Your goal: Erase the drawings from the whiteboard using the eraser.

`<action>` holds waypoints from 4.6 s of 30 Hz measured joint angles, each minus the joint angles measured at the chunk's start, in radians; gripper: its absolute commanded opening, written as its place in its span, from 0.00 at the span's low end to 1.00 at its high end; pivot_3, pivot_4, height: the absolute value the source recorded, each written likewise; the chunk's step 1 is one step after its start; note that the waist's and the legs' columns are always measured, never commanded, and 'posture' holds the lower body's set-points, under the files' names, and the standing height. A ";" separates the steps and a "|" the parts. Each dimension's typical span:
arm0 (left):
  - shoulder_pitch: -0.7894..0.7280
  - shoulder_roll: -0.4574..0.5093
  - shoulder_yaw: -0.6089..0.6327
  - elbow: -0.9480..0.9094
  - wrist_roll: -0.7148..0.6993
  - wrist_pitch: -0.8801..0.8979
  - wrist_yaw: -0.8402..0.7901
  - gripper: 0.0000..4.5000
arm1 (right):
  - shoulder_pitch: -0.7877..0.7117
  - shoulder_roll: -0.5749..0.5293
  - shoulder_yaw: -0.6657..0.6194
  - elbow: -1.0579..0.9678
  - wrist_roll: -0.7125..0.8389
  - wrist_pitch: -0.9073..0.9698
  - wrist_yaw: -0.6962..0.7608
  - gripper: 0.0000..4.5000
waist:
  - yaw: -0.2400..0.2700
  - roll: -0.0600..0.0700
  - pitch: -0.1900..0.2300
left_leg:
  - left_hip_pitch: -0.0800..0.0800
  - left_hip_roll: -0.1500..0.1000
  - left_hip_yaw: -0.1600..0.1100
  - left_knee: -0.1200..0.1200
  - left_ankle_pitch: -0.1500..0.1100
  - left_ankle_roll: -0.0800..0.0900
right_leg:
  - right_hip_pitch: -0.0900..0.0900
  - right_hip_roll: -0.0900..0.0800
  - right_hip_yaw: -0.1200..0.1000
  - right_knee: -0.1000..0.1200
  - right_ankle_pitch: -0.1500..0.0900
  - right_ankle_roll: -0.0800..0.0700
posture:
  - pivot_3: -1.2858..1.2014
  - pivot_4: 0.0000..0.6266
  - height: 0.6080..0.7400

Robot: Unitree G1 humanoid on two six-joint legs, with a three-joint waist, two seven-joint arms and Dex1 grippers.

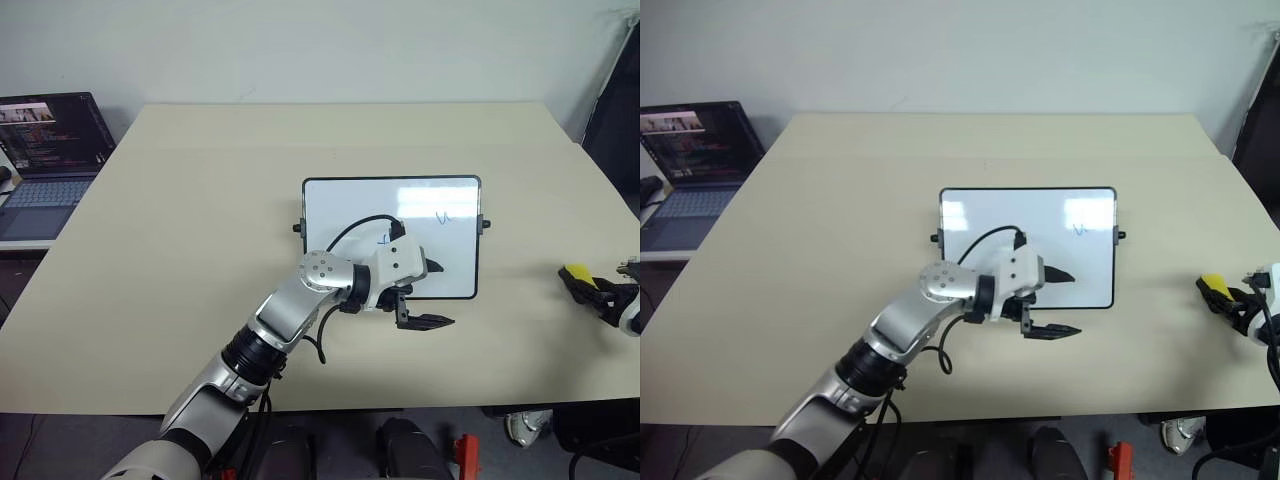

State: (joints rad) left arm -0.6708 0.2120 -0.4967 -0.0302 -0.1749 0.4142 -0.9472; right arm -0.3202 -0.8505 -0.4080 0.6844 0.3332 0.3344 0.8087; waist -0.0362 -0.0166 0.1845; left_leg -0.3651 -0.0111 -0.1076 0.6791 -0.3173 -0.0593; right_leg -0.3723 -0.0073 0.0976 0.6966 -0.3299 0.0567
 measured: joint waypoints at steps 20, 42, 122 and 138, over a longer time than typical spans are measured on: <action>0.080 0.237 0.164 -0.123 -0.052 0.022 -0.052 1.00 | 0.142 0.000 -0.099 -0.524 0.116 0.169 -0.062 0.25 | -0.018 0.002 0.000 | 0.000 0.003 -0.004 -0.001 0.000 0.000 | -0.001 0.000 0.000 0.000 0.000 0.000 | 0.52 0.24 1.00; 0.455 0.446 0.538 0.020 0.014 -0.445 0.008 1.00 | -0.276 0.293 0.616 -0.936 -0.109 0.107 -0.204 0.25 | 0.005 0.000 0.001 | -0.017 0.001 -0.007 0.001 0.002 -0.005 | -0.019 -0.007 -0.005 0.000 0.002 -0.002 | 0.52 0.24 1.00; 0.258 0.551 0.577 -0.310 -0.360 0.083 -0.047 1.00 | -0.234 0.238 0.506 -1.090 -0.155 0.287 0.056 0.25 | -0.013 0.000 0.002 | -0.018 0.000 -0.025 -0.002 0.007 -0.003 | -0.014 -0.008 -0.025 0.000 0.004 -0.007 | 0.52 0.24 1.00; 0.265 0.549 0.465 -0.275 -0.270 0.033 -0.085 1.00 | -0.239 0.261 0.515 -0.957 -0.214 0.170 -0.069 0.25 | -0.019 0.000 0.003 | -0.019 0.001 -0.025 -0.002 0.008 -0.005 | -0.015 -0.007 -0.025 0.000 0.004 -0.007 | 0.52 0.24 1.00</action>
State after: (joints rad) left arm -0.4063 0.7611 -0.0322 -0.3055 -0.4453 0.4469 -1.0326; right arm -0.5589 -0.5893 0.1065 -0.2727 0.1187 0.5043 0.7392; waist -0.0549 -0.0168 0.1870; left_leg -0.3842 -0.0102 -0.1322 0.6769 -0.3091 -0.0640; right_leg -0.3871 -0.0146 0.0723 0.6967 -0.3255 0.0495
